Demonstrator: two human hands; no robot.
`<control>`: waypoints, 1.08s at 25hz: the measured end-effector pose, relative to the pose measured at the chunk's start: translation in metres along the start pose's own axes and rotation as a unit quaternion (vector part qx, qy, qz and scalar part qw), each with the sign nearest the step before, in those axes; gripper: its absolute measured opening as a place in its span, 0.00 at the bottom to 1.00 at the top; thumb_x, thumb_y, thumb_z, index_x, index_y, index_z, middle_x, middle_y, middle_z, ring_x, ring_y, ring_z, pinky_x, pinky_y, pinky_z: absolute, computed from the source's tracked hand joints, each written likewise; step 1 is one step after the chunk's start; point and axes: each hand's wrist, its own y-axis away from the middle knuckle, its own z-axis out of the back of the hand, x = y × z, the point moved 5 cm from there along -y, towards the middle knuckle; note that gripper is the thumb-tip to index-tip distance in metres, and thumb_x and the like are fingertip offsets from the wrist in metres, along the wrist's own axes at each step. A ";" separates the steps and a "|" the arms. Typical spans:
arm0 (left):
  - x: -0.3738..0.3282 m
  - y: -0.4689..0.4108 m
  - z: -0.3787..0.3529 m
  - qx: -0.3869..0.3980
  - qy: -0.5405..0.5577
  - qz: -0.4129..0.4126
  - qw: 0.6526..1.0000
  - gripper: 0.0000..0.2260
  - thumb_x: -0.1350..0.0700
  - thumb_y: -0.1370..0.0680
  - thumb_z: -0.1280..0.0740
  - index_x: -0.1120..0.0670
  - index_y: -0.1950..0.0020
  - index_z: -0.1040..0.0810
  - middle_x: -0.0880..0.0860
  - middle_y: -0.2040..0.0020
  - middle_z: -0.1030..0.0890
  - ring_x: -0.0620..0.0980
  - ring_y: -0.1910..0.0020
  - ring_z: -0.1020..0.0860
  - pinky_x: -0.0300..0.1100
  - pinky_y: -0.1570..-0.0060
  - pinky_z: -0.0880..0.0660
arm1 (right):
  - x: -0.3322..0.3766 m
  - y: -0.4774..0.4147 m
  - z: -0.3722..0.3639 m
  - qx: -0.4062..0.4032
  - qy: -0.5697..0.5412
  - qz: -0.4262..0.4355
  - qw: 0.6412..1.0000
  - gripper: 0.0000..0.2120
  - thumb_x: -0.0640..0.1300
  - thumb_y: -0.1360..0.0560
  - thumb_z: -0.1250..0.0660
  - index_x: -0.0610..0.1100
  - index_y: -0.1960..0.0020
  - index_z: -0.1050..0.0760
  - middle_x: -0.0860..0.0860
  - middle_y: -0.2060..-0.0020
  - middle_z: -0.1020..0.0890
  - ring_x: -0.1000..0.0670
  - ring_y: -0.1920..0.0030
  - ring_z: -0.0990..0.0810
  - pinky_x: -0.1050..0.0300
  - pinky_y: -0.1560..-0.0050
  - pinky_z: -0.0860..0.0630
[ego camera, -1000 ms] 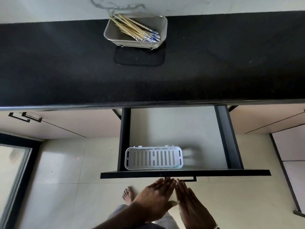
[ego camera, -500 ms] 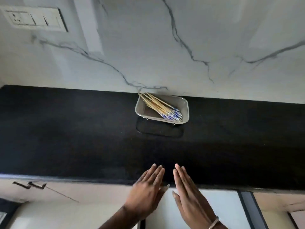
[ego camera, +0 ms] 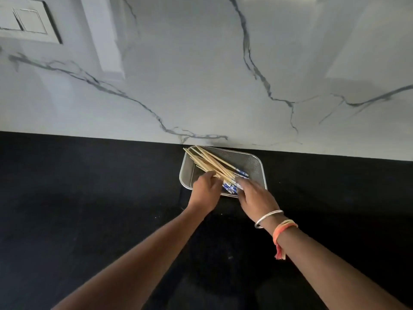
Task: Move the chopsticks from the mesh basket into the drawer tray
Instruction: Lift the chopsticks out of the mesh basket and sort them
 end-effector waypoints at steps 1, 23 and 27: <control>0.000 -0.011 -0.003 -0.016 0.075 0.074 0.994 0.22 0.51 0.16 0.36 0.60 0.25 0.29 0.59 0.32 0.20 0.56 0.36 0.22 0.45 0.41 0.26 | -0.011 -0.017 -0.002 0.005 -0.011 -0.025 1.000 0.18 0.42 0.21 0.37 0.44 0.32 0.28 0.44 0.40 0.19 0.40 0.42 0.21 0.47 0.46 0.23; 0.054 -0.114 -0.069 -0.079 0.317 0.335 0.884 0.12 0.63 0.22 0.27 0.62 0.40 0.23 0.62 0.43 0.17 0.55 0.50 0.18 0.46 0.50 0.17 | -0.067 -0.149 -0.074 0.239 -0.210 -0.108 0.942 0.15 0.50 0.23 0.35 0.39 0.48 0.18 0.40 0.50 0.16 0.40 0.47 0.19 0.45 0.44 0.24; 0.050 -0.113 -0.069 -0.080 0.333 0.336 0.878 0.09 0.62 0.21 0.28 0.63 0.43 0.23 0.61 0.48 0.15 0.57 0.50 0.15 0.52 0.45 0.16 | -0.067 -0.151 -0.074 0.250 -0.249 -0.126 0.927 0.16 0.49 0.25 0.33 0.35 0.49 0.19 0.41 0.57 0.16 0.41 0.55 0.20 0.49 0.52 0.25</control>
